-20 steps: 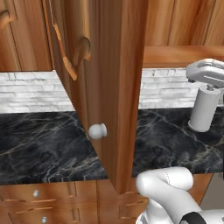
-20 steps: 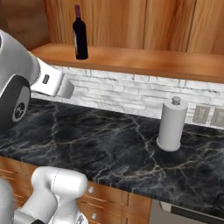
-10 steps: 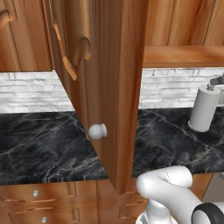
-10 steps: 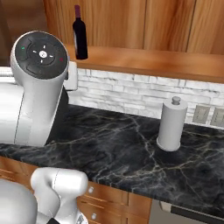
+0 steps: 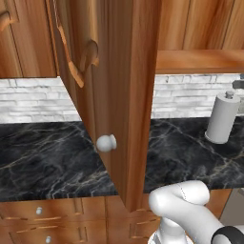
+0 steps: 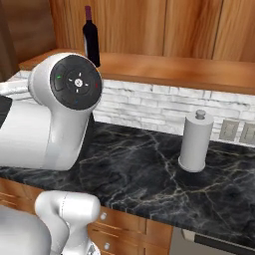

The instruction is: Open the cabinet directly in front. Then move the wine and the mug to the dining counter with the candle on it.

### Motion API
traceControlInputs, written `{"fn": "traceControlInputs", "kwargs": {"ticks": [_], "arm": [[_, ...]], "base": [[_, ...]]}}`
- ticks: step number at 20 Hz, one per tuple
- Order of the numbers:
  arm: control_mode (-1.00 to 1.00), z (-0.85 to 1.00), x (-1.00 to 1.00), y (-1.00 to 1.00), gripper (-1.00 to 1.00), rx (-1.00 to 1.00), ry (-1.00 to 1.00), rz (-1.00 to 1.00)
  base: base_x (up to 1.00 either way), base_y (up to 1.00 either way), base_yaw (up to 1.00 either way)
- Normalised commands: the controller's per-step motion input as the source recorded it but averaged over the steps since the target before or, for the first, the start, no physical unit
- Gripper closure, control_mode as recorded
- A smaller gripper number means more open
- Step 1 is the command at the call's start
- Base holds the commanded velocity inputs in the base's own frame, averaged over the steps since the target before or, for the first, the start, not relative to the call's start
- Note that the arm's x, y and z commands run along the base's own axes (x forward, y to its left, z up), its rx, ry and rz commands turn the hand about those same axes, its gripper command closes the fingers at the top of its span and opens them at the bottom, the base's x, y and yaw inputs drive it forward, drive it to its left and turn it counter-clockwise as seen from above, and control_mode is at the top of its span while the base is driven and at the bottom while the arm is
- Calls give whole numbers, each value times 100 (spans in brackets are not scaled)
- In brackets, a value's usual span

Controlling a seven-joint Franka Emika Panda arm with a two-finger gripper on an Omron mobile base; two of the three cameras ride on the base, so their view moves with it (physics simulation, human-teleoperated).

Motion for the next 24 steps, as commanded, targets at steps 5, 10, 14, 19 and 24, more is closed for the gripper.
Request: {"fn": "traceControlInputs", "kwargs": {"ticks": [5,10,14,19,24], "arm": [[-100,18,54,1,-100,9,-1,2],[-100,5,9,0,-100,10,-15,6],[-100,0,1,14,-100,-3,0,-2],[-100,13,18,65,-100,-15,0,-12],[-100,13,15,45,-100,-11,0,-16]], "base": [[0,0,0],[0,0,0],[0,0,0],[0,0,0],[0,0,0]]}}
